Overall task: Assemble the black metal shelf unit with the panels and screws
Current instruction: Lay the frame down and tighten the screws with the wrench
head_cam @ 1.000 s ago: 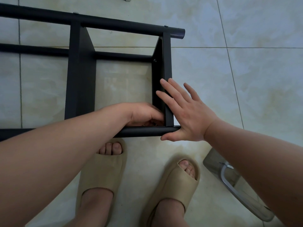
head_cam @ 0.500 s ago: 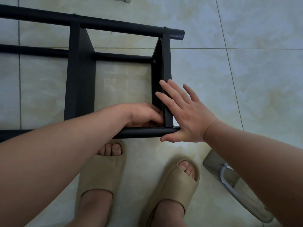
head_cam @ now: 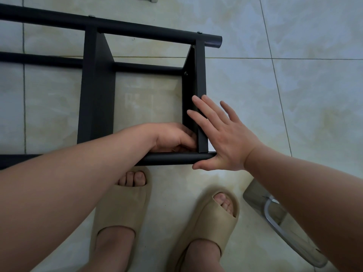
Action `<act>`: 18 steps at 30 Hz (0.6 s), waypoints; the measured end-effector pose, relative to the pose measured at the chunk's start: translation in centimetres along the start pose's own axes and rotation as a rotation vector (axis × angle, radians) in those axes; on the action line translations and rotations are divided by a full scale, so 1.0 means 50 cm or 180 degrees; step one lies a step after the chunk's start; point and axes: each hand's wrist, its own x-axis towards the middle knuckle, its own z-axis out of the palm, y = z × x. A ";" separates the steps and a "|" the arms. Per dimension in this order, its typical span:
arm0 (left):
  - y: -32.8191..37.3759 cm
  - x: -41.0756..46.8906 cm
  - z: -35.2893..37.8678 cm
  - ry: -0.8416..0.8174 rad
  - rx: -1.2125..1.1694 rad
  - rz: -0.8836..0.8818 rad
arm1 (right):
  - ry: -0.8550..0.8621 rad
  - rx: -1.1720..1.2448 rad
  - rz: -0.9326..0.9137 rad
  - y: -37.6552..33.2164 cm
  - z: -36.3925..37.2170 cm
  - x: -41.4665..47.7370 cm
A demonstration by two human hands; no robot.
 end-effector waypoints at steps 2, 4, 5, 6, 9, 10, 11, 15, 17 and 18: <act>0.001 0.001 -0.002 -0.0046 -0.0023 0.0024 | -0.0020 -0.0003 0.0001 0.000 0.001 0.000; 0.002 0.001 -0.006 -0.0116 -0.0162 0.0031 | -0.0031 -0.0005 0.0003 0.000 0.000 0.001; 0.002 0.001 -0.007 -0.0159 -0.0239 0.0033 | -0.0028 -0.0008 0.0003 0.000 -0.001 0.001; 0.001 0.002 -0.008 -0.0193 -0.0306 0.0027 | -0.0024 -0.0008 0.0004 0.000 -0.001 0.001; -0.003 0.004 -0.006 -0.0202 -0.0299 -0.0038 | -0.0024 -0.0013 0.0002 0.000 -0.002 0.000; -0.003 0.004 -0.005 -0.0196 -0.0189 -0.0025 | -0.0026 -0.0015 0.0000 -0.001 -0.002 0.000; -0.004 0.004 -0.004 -0.0160 -0.0061 0.0003 | -0.0028 -0.0012 0.0000 -0.001 -0.001 0.001; -0.007 0.007 -0.007 0.0021 -0.0019 0.0070 | -0.0038 0.0004 0.0010 -0.001 0.000 0.001; -0.005 0.006 -0.008 -0.0011 -0.0121 0.0080 | -0.0020 0.0008 0.0013 -0.001 0.000 0.001; -0.004 0.006 -0.009 -0.0049 -0.0180 0.0092 | -0.0009 0.0004 0.0012 -0.001 0.000 0.001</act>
